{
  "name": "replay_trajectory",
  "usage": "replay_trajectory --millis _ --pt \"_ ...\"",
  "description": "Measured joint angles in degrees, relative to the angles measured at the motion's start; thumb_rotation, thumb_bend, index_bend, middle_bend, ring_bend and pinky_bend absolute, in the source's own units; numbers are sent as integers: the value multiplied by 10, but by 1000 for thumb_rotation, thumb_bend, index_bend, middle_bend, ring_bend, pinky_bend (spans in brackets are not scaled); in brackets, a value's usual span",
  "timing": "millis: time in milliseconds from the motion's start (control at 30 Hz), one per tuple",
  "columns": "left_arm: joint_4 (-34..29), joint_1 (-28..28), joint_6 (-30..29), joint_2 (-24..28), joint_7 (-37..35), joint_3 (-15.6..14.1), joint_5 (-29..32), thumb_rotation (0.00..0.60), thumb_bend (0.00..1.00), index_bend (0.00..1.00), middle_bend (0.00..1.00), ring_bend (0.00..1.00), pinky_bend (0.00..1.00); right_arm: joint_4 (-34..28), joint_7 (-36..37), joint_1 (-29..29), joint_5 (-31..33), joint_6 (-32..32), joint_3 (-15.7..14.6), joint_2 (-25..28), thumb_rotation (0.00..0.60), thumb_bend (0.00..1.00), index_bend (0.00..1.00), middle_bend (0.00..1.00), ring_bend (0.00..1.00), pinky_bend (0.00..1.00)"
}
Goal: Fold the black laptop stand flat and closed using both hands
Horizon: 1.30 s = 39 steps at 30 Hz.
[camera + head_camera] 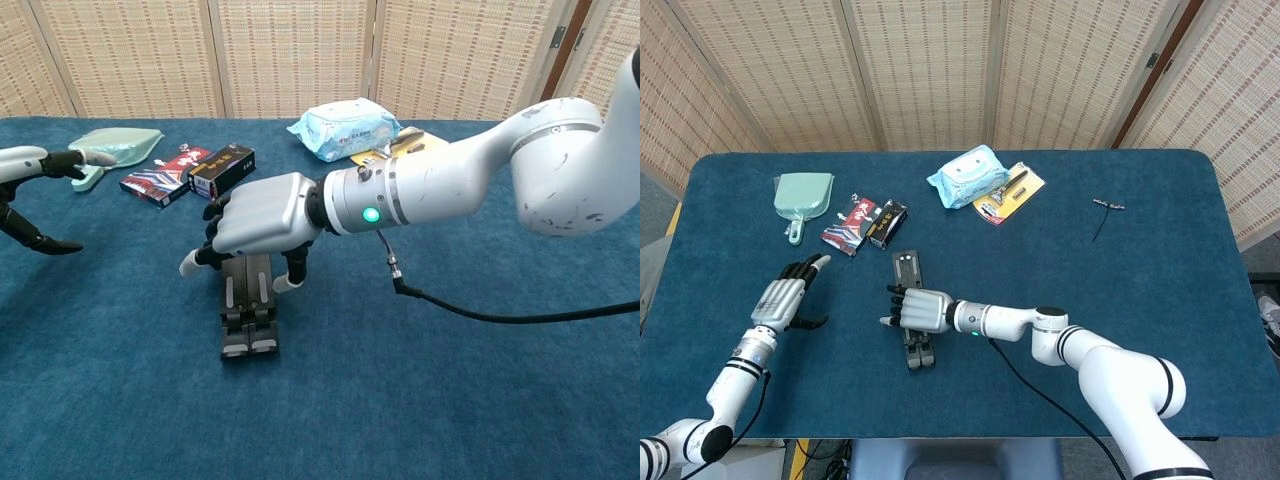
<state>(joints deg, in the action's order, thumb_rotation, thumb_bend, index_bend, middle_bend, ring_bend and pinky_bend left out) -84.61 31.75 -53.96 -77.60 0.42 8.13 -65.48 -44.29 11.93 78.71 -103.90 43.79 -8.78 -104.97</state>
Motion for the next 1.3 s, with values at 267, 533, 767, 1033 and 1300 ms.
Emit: replay_trajectory --millis 267,533,767,1033,1300 --pt "-11 2 1 6 10 1 4 600 213 0 15 82 0 -70 -48 -18 39 -6 29 42 600 244 0 17 0 0" --pt "-18 -4 -24 15 14 -1 -18 600 213 0 15 82 0 -208 -166 -81 117 10 63 141 600 239 0 0 0 0" --pt "-24 -20 -73 23 18 -2 -43 600 212 0 15 82 0 -385 -309 -192 248 78 86 267 600 198 0 0 0 0" --pt "-37 -60 -144 49 52 -7 -50 600 213 0 15 82 0 -519 -385 -333 336 218 83 376 600 116 0 0 0 0" --pt "-64 -121 -225 82 67 -21 -60 600 213 0 15 82 0 -567 -384 -457 338 337 57 429 600 40 0 0 0 0"
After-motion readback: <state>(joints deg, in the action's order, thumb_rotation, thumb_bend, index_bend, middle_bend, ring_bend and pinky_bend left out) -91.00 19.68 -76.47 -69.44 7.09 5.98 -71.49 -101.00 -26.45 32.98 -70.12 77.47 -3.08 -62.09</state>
